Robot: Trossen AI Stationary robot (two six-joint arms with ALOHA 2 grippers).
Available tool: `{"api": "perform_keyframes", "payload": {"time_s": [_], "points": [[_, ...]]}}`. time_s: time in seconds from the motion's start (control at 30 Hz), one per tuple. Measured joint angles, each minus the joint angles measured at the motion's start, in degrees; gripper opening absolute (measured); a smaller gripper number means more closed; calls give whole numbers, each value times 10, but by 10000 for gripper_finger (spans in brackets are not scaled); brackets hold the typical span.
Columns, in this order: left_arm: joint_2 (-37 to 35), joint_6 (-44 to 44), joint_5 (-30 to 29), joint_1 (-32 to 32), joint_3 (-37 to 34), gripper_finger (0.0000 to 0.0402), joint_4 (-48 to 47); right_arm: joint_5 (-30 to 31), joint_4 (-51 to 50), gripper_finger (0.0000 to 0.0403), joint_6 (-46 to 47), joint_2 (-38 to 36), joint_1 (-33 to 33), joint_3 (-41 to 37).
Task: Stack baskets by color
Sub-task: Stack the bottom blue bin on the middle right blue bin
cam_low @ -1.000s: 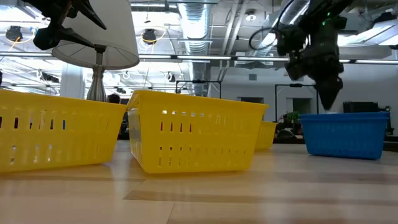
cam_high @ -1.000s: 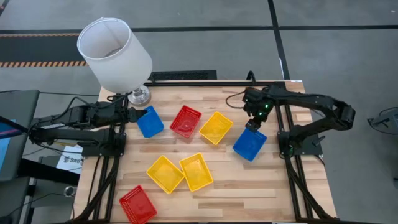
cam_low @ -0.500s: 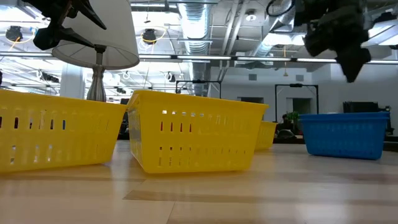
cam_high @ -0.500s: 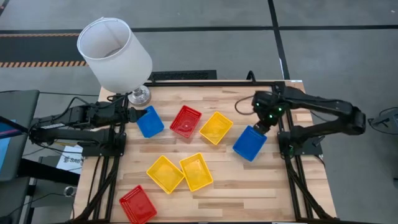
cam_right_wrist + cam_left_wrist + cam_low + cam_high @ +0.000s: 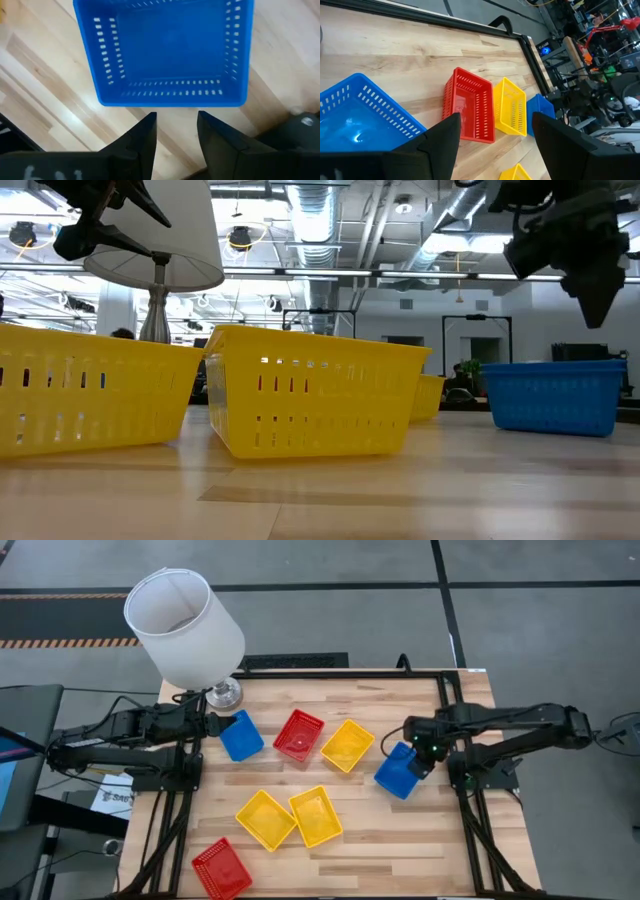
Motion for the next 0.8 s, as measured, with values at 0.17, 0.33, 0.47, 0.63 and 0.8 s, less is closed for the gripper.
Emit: {"api": "perform_keyframes", "payload": {"time_s": [0.17,0.33,0.47,0.63,0.8], "points": [[0,0,0,0,0,233,0,0,25,161,13,0,-1,-42],[0,0,0,0,0,233,0,2,68,156,17,0,-3,-92],[0,0,-5,0,0,233,0,8,95,152,16,1,-17,-117],[0,1,-14,0,0,233,0,11,123,148,5,1,-42,-127],[0,0,-19,0,0,233,0,10,121,149,-7,0,-61,-73]]}}
